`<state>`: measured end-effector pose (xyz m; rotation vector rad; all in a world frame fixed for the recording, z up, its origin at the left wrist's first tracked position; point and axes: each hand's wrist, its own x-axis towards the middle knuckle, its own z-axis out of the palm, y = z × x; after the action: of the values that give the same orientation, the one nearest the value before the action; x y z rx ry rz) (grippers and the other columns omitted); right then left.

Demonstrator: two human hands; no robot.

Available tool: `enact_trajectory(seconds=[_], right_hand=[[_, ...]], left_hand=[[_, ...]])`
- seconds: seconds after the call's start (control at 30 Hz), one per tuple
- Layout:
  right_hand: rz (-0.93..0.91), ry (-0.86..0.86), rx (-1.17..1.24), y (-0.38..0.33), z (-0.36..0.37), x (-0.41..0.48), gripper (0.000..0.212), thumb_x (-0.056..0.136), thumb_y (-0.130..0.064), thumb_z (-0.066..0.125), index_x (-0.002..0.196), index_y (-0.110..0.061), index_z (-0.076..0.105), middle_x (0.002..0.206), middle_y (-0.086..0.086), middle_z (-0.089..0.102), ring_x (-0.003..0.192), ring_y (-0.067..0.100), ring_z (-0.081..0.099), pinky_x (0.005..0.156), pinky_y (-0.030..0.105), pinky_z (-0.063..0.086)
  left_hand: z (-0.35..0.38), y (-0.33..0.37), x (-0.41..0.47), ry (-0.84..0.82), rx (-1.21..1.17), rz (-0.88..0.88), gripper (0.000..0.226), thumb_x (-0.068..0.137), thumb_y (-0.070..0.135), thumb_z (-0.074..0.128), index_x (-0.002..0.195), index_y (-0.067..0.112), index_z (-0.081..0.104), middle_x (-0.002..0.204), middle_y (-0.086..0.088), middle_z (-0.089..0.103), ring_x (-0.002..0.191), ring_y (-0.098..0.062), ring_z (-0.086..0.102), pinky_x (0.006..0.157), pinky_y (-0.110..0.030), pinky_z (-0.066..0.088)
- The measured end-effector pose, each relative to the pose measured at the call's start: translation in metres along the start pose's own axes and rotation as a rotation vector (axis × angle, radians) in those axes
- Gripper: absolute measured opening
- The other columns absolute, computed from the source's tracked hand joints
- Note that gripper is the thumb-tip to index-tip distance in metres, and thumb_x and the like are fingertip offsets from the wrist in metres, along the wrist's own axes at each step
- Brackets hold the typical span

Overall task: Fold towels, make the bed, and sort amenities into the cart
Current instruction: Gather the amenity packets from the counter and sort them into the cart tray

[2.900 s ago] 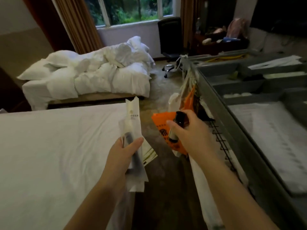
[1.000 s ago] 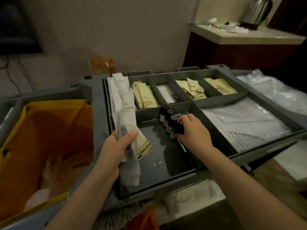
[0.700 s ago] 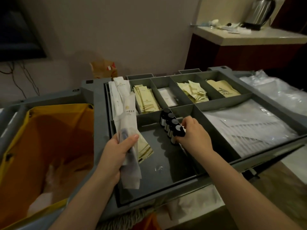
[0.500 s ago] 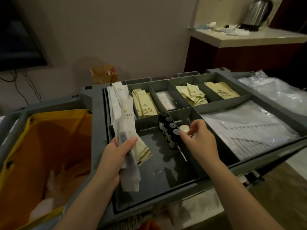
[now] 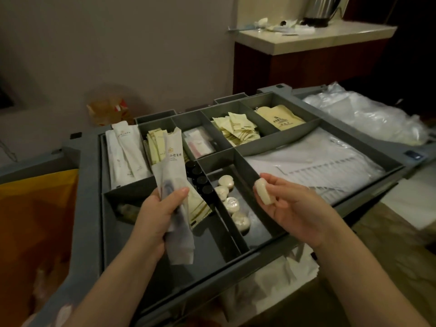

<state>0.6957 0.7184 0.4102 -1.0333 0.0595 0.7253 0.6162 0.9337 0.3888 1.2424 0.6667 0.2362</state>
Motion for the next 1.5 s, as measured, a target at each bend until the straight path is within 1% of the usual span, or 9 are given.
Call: enact_trajectory(seconds=[0.2, 0.4, 0.57, 0.73, 0.9, 1.03, 1.13, 1.27, 1.5], right_hand=[[-0.217, 0.162, -1.099, -0.014, -0.020, 0.018, 0.027, 0.082, -0.019, 0.072, 0.100, -0.035, 0.059, 0.101, -0.009, 0.062, 0.092, 0.007, 0.060, 0.072, 0.020, 0.049], [-0.409, 0.023, -1.870, -0.007, -0.006, 0.049, 0.025, 0.093, -0.025, 0.053, 0.116, -0.032, 0.058, 0.098, -0.005, 0.066, 0.093, 0.014, 0.059, 0.095, 0.032, 0.040], [-0.468, -0.144, -2.041, -0.002, -0.006, 0.079, 0.028, 0.090, -0.027, 0.057, 0.117, -0.028, 0.053, 0.113, -0.005, 0.061, 0.107, 0.015, 0.054, 0.101, 0.031, 0.028], [-0.491, -0.176, -2.190, -0.001, -0.011, 0.092, 0.034, 0.089, -0.027, 0.058, 0.123, -0.031, 0.054, 0.126, -0.006, 0.058, 0.133, 0.012, 0.035, 0.115, 0.046, 0.004], [-0.550, -0.134, -2.158, -0.005, -0.014, 0.084, 0.040, 0.089, -0.037, 0.060, 0.128, -0.035, 0.052, 0.140, -0.011, 0.044, 0.138, 0.011, 0.027, 0.115, 0.049, 0.004], [-0.718, 0.087, -1.765, -0.005, -0.020, 0.058, 0.021, 0.092, -0.026, 0.057, 0.112, -0.034, 0.059, 0.114, -0.016, 0.061, 0.115, 0.007, 0.049, 0.113, 0.042, 0.021], [-0.844, 0.091, -1.479, 0.000, -0.008, 0.035, 0.014, 0.092, -0.019, 0.057, 0.098, -0.031, 0.062, 0.082, -0.023, 0.057, 0.084, -0.001, 0.056, 0.089, 0.029, 0.047], [-0.841, -0.025, -1.203, 0.013, 0.025, 0.016, 0.011, 0.092, -0.024, 0.054, 0.092, -0.035, 0.057, 0.073, -0.021, 0.056, 0.073, -0.006, 0.057, 0.059, 0.010, 0.043], [-0.701, -0.167, -1.087, 0.050, 0.053, 0.021, 0.010, 0.090, -0.039, 0.055, 0.093, -0.047, 0.049, 0.092, -0.021, 0.058, 0.090, -0.003, 0.057, 0.074, 0.019, 0.053]], left_hand=[[0.009, -0.002, 0.003, 0.035, 0.003, -0.004, 0.036, 0.085, 0.020, 0.064, 0.119, 0.015, 0.057, 0.104, -0.011, 0.065, 0.091, -0.026, 0.064, 0.065, -0.035, 0.050], [0.010, -0.005, 0.002, 0.098, -0.017, 0.006, 0.034, 0.086, 0.020, 0.064, 0.118, 0.015, 0.058, 0.102, -0.009, 0.066, 0.091, -0.023, 0.064, 0.065, -0.034, 0.051], [0.002, -0.010, -0.001, 0.142, -0.043, 0.005, 0.030, 0.084, 0.021, 0.066, 0.113, 0.016, 0.061, 0.101, -0.009, 0.069, 0.090, -0.024, 0.067, 0.065, -0.034, 0.052], [-0.002, -0.015, -0.003, 0.183, -0.068, -0.017, 0.033, 0.083, 0.022, 0.067, 0.115, 0.017, 0.060, 0.105, -0.010, 0.068, 0.095, -0.027, 0.066, 0.067, -0.037, 0.053], [-0.003, -0.015, -0.007, 0.201, -0.073, -0.010, 0.032, 0.084, 0.021, 0.067, 0.114, 0.016, 0.060, 0.103, -0.010, 0.069, 0.092, -0.027, 0.066, 0.066, -0.036, 0.053], [-0.002, -0.017, -0.012, 0.191, -0.069, -0.010, 0.026, 0.083, 0.021, 0.068, 0.107, 0.017, 0.062, 0.100, -0.011, 0.070, 0.091, -0.027, 0.067, 0.066, -0.036, 0.053], [0.003, -0.015, -0.016, 0.164, -0.069, 0.004, 0.023, 0.082, 0.020, 0.068, 0.105, 0.018, 0.063, 0.098, -0.011, 0.071, 0.090, -0.027, 0.068, 0.066, -0.036, 0.053], [0.012, -0.013, -0.026, 0.116, -0.024, 0.066, 0.032, 0.083, 0.021, 0.067, 0.114, 0.016, 0.061, 0.097, -0.008, 0.071, 0.089, -0.024, 0.069, 0.069, -0.036, 0.056], [0.028, -0.012, -0.035, 0.075, 0.022, 0.069, 0.033, 0.087, 0.024, 0.063, 0.118, 0.022, 0.057, 0.108, -0.005, 0.066, 0.101, -0.020, 0.062, 0.079, -0.038, 0.054]])
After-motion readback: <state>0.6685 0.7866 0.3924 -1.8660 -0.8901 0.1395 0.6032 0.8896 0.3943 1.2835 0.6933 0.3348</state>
